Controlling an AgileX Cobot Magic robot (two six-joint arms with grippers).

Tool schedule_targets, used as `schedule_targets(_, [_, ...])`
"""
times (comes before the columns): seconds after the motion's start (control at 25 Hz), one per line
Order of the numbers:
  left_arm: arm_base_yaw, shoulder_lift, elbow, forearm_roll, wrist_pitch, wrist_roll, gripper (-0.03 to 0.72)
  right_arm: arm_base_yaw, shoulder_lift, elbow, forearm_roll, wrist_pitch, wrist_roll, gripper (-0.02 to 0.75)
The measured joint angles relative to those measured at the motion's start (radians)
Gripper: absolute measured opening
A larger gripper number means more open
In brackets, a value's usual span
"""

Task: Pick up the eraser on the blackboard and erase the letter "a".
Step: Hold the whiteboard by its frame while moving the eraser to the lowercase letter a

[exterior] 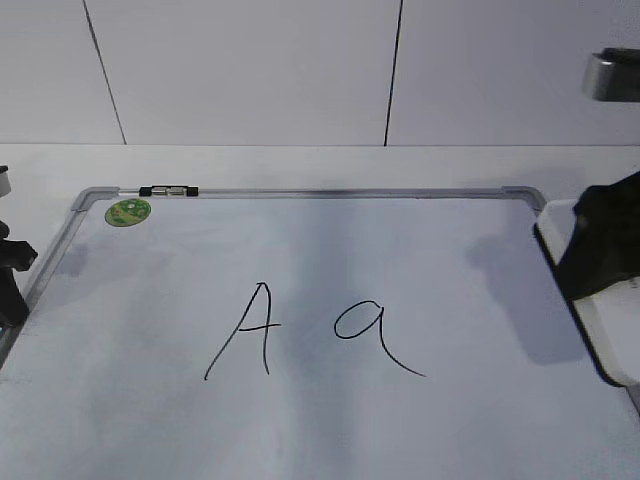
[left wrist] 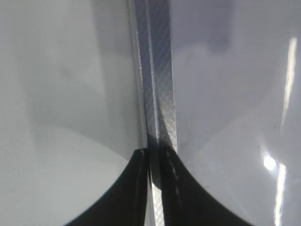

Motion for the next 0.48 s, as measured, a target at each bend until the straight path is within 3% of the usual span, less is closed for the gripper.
schedule_targets(0.24, [0.000, 0.000, 0.000, 0.001, 0.000, 0.000, 0.051, 0.224, 0.152, -0.054, -0.022, -0.038, 0.040, 0.554])
schedule_targets(0.48, [0.000, 0.000, 0.000, 0.001, 0.000, 0.000, 0.051, 0.301, 0.362, -0.184, -0.055, -0.089, 0.048, 0.554])
